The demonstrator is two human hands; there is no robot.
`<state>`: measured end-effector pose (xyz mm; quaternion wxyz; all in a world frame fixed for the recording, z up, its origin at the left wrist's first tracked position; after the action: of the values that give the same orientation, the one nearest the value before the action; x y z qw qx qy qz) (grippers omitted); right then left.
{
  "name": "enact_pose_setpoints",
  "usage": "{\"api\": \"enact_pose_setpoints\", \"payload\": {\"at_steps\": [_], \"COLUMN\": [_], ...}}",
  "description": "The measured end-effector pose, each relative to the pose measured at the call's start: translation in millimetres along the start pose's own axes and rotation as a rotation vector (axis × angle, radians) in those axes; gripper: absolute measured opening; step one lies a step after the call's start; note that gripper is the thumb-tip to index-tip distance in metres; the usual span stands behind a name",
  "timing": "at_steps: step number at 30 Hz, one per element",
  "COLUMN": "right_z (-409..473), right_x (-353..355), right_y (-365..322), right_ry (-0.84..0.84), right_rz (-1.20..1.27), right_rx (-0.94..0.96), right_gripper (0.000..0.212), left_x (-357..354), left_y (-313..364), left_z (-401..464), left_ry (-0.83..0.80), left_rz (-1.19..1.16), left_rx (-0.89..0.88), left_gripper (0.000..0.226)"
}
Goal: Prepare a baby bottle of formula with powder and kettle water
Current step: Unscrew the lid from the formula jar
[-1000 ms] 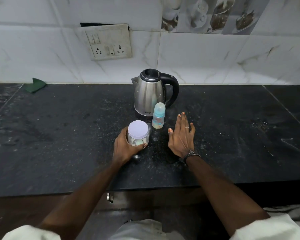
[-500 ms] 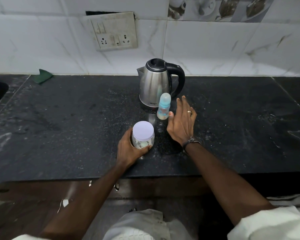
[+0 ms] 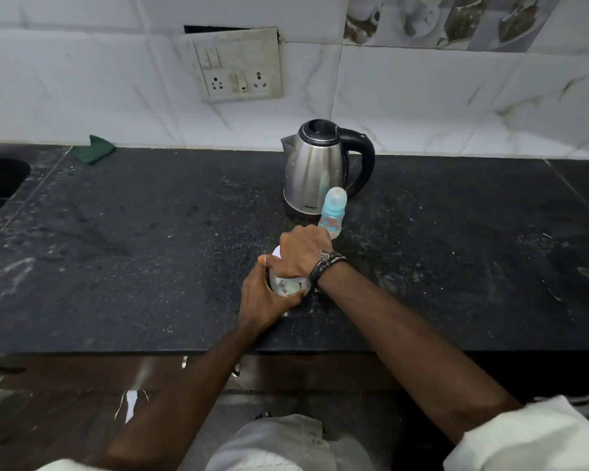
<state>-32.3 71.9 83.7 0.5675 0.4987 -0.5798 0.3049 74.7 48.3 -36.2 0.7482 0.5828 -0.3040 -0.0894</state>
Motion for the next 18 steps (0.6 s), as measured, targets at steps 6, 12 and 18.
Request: {"api": "enact_pose_setpoints", "payload": {"at_steps": [6,12,18], "right_z": [5.2,1.5,1.3], "right_x": [-2.0,1.0,2.1], "right_y": [-0.3,1.6,0.3], "right_ry": [-0.029,0.022,0.006], "right_rz": [0.013,0.064,0.072], "right_rx": [0.038,0.081,0.127], "right_gripper": [0.056,0.052,0.053], "left_x": [0.2,0.4,0.9], "left_y": [0.1,-3.4,-4.0], "left_z": [-0.1,2.6,3.6], "left_ry": [0.022,0.024,0.029], "left_rz": [-0.038,-0.025,0.011], "left_rx": [0.002,0.019,0.012], "left_gripper": [0.071,0.075,0.077]}}
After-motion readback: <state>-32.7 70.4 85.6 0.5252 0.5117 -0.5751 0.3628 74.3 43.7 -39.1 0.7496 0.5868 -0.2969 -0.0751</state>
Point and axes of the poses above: each hand's wrist, its own z-axis towards the middle knuckle, its own x-axis out of the back of the hand, y = z × x, the point moved 4 cm from there along z, towards the middle knuckle, and after that the axes turned 5 degrees about -z, right-handed, at the moved point
